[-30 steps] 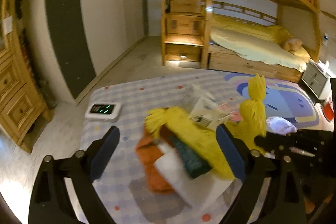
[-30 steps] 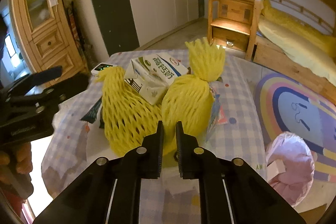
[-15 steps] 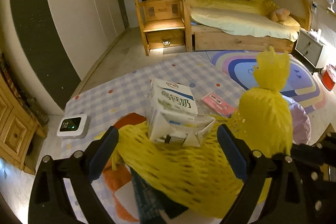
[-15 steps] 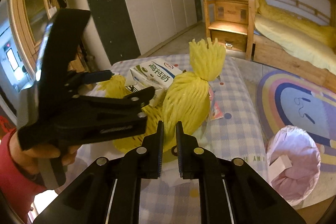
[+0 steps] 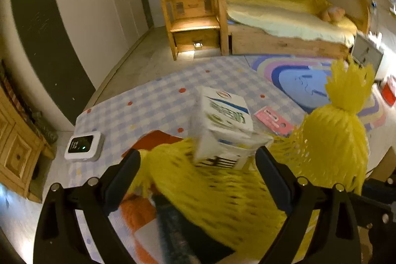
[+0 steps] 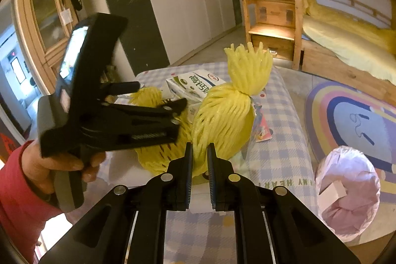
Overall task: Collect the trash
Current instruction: 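Grasp the dark green snack wrapper with the left gripper, then grasp the white foam block with the right gripper while the left gripper holds the wrapper, then carry the foam block and wrapper with both grippers over the wastebasket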
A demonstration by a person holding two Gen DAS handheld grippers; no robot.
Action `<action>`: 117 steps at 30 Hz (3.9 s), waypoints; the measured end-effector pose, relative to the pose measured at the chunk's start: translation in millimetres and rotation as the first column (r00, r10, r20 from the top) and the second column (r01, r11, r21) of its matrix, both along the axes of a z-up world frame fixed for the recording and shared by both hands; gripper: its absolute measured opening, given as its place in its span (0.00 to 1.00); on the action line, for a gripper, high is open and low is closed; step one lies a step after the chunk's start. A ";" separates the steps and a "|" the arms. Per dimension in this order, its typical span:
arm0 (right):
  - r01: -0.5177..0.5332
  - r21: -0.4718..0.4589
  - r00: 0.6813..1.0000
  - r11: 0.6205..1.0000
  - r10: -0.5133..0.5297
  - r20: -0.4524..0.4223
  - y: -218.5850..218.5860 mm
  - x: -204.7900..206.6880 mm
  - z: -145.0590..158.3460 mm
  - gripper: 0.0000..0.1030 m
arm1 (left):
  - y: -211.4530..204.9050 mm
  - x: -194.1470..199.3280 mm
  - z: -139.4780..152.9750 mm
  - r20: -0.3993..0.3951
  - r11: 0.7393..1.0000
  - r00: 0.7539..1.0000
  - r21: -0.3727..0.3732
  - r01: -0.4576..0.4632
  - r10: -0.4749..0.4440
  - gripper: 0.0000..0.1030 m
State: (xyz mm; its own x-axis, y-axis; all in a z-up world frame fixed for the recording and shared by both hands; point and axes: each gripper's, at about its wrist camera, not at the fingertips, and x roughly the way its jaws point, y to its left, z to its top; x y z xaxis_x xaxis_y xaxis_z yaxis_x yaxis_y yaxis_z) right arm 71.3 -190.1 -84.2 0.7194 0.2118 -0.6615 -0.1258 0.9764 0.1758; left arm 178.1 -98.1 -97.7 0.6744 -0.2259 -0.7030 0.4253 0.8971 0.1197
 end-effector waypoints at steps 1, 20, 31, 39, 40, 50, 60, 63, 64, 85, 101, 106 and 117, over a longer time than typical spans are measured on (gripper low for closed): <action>-0.002 -0.008 1.000 1.000 0.002 0.001 1.1 0.0 1.5 0.11 | 4.9 -1.3 2.9 0.006 1.000 1.000 -0.009 -0.012 0.012 0.89; -0.034 -0.098 0.999 0.995 0.032 -0.027 23.5 -6.0 9.2 0.45 | 104.8 -88.8 -8.7 -0.082 0.977 0.980 -0.097 -0.188 0.181 0.89; -0.003 -0.090 1.000 0.996 0.001 -0.020 8.6 -14.3 10.4 0.46 | 78.1 -69.3 3.6 -0.044 0.978 0.990 -0.159 -0.137 0.132 0.53; -0.002 -0.080 1.000 0.997 0.001 -0.018 8.8 -14.2 12.0 0.46 | 74.8 -58.8 -7.0 -0.092 0.985 0.993 -0.155 -0.081 0.067 0.10; -0.002 -0.080 1.000 0.997 0.000 -0.018 9.2 -14.2 12.2 0.46 | 77.5 -60.8 -4.3 -0.085 0.984 0.994 -0.162 -0.080 0.067 0.08; -0.048 -0.117 0.999 0.992 0.045 -0.031 23.9 -13.9 6.7 0.55 | 130.2 -98.8 43.2 0.030 0.966 0.989 -0.218 -0.138 0.148 0.08; -0.129 -0.119 0.988 0.985 0.117 -0.099 76.8 -19.6 -11.5 0.74 | 167.1 -115.6 26.1 0.021 0.937 0.960 -0.224 -0.267 0.279 0.08; -0.152 -0.123 0.981 0.981 0.135 -0.137 94.0 -16.9 -21.6 0.77 | 173.3 -117.5 18.6 0.003 0.933 0.959 -0.231 -0.276 0.284 0.08; -0.157 -0.129 0.980 0.979 0.138 -0.143 99.8 -14.8 -23.8 0.82 | 175.4 -117.8 16.6 -0.001 0.932 0.958 -0.231 -0.278 0.285 0.08; -0.170 -0.183 0.980 0.968 0.147 -0.133 130.5 -1.6 -26.3 0.60 | 198.4 -120.9 15.0 -0.002 0.909 0.939 -0.247 -0.334 0.345 0.08; 0.102 -0.140 0.994 0.985 -0.095 0.051 -7.3 -76.3 36.6 0.62 | 82.4 -131.0 51.1 0.051 0.959 0.997 -0.278 -0.049 0.066 0.08; 0.274 -0.167 0.962 0.947 -0.271 0.044 -67.9 -92.9 22.8 0.63 | 4.5 -133.5 45.9 0.049 0.956 0.994 -0.271 0.111 -0.101 0.08; 0.534 -0.201 0.835 0.821 -0.550 -0.029 -178.6 -120.3 -21.2 0.64 | -152.2 -127.8 7.9 -0.008 0.911 0.935 -0.228 0.344 -0.355 0.08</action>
